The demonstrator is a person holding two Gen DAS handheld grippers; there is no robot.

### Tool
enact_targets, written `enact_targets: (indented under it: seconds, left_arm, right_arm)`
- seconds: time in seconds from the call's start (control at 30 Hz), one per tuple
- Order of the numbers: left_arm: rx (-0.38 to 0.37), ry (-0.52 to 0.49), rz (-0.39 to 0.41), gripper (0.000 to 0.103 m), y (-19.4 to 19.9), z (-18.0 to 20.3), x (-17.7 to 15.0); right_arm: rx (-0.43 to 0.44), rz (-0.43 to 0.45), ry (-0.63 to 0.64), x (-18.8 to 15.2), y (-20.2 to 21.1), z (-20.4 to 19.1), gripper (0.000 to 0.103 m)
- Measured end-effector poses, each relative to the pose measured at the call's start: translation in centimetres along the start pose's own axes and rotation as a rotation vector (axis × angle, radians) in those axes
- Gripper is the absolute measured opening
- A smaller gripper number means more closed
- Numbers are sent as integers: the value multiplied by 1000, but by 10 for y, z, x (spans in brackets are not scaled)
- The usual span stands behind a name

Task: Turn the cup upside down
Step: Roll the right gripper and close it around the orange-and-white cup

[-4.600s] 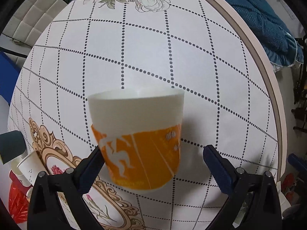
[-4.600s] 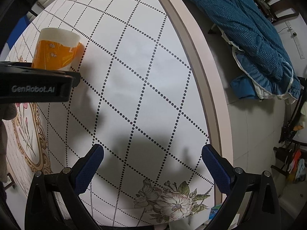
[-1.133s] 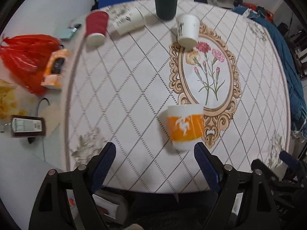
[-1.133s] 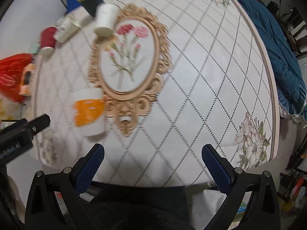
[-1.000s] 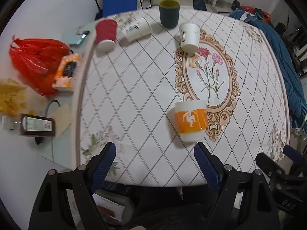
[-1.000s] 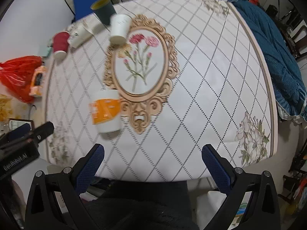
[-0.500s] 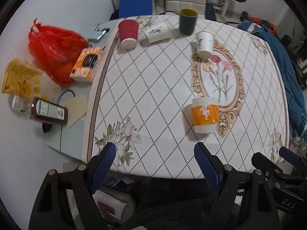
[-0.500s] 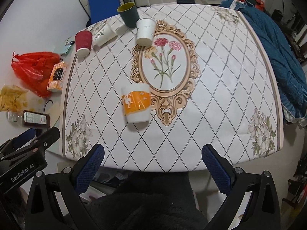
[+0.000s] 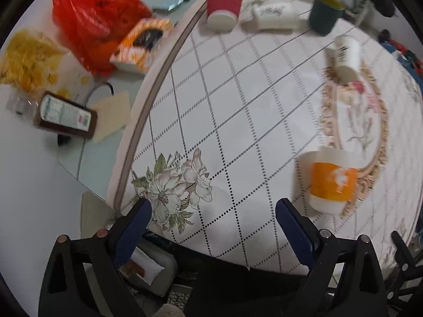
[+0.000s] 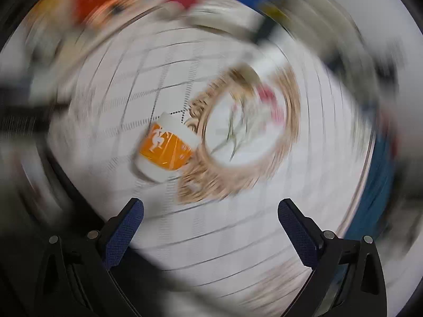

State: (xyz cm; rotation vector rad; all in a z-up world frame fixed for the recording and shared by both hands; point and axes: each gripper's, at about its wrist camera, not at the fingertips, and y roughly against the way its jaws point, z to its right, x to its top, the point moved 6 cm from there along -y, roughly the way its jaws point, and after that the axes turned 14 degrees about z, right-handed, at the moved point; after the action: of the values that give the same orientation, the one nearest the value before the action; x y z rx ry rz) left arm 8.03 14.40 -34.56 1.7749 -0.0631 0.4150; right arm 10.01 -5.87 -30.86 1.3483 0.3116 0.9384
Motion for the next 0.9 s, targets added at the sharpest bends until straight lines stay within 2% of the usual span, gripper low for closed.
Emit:
enact_targets:
  seconds: [0.07,0.1,0.17,0.2,0.33,0.4,0.5,0.57,0.7,0.9]
  left_arm:
    - [6,30,-34,96,-15,-3,-7]
    - [7,48,-48,96,-22,-4,-11]
    - [13,72,-65,96,-31,-6,-17]
    - [12,84,-77,96,-37,-6,-22]
    - [12,117,-112,96,-52,-5,-34]
    - [13,128,-122,97,-60,-5,-40]
    - [15,151,-140,97,-71,-8,-46]
    - [20,171,-151,97,-78,-13,-49]
    - [22,202,-165,97,-90,-23,-50]
    - [38,206,-167,97,-99,-36,-48]
  right_arm:
    - [-33,13,258,8,-11,-11,103]
    - [-50,27,449,12,-18,-21,103]
    - [-67,57,708,14,-27,-36,103]
    - [-78,89,913,12,-33,-48,103]
    - [-39,138,1469,-13,-46,-79,103]
    - [-21,161,1738,-29,-55,-86,103]
    - [-22,192,2035,-45,-68,-87,103]
    - [-12,205,2175,-50,-78,-84,103]
    - [2,203,2328,-48,-99,-75,102]
    - [21,205,2411,-39,-127,-73,101]
